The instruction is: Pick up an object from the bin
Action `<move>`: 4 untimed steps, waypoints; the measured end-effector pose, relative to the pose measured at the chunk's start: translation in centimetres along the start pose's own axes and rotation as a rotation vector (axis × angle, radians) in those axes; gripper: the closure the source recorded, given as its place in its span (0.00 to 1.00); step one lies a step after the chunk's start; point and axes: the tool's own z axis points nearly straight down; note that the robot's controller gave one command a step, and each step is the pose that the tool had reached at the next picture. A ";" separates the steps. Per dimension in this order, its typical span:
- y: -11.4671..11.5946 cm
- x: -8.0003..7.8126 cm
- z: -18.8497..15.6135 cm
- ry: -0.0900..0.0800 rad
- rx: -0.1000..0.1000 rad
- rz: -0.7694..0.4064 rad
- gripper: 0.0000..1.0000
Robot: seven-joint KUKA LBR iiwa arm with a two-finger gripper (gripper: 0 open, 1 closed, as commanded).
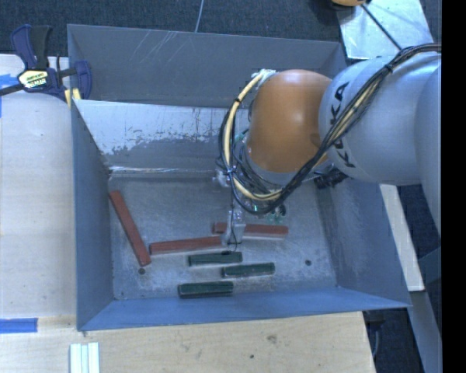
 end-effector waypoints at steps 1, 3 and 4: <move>0.0 -0.2 -0.4 -0.008 -0.001 0.002 0.00; 3.0 0.0 8.2 0.003 0.001 0.069 0.00; 2.0 0.8 5.9 -0.007 0.000 0.025 0.00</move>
Offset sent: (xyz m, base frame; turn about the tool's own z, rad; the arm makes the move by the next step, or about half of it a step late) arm -0.0126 0.0235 -0.0698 0.0275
